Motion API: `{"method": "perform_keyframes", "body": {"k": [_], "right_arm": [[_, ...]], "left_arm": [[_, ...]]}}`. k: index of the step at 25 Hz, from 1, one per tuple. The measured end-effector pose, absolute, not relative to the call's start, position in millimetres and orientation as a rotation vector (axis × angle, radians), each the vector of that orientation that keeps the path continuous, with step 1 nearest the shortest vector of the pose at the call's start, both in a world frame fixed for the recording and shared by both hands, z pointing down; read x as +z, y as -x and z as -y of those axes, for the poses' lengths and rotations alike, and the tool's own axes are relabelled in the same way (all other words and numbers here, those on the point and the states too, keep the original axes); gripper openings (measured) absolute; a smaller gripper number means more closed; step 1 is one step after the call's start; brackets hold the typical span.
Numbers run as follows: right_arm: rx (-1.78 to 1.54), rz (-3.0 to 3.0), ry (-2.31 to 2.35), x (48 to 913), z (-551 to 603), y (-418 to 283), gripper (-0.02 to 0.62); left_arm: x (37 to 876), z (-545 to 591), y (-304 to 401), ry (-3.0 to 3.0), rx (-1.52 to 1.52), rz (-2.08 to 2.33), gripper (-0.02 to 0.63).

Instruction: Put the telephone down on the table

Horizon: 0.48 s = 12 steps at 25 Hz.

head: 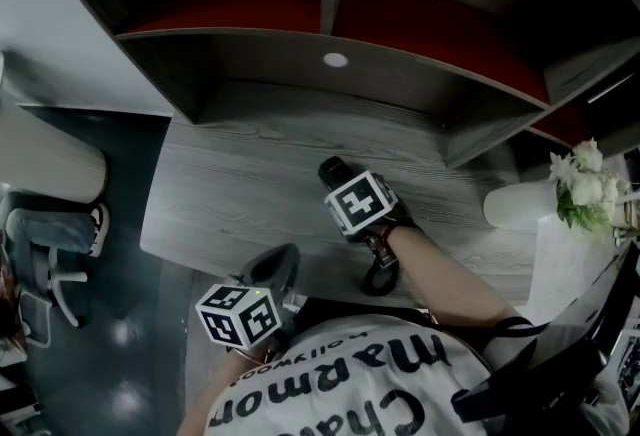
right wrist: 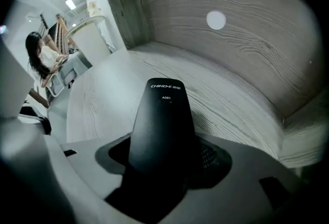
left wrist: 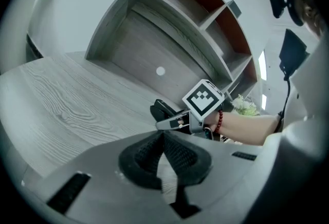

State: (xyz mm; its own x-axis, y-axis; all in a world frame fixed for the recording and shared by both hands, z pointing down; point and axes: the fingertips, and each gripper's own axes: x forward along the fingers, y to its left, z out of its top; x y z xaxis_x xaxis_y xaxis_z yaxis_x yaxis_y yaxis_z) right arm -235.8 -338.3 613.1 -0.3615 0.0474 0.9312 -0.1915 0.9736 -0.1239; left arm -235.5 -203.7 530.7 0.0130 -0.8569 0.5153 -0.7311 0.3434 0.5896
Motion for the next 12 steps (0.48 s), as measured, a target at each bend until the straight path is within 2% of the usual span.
{"method": "perform_keyframes", "body": {"k": [7,12], "right_arm": [[0.039,1.987,-0.016,611,344,241,0.305],[0.002,2.087,0.011,595,344,240,0.325]], "left_arm": [[511,192,210,-1.343,-0.254,1.875,0.009],[502,177,197,-1.276,-0.314,1.961,0.008]]}}
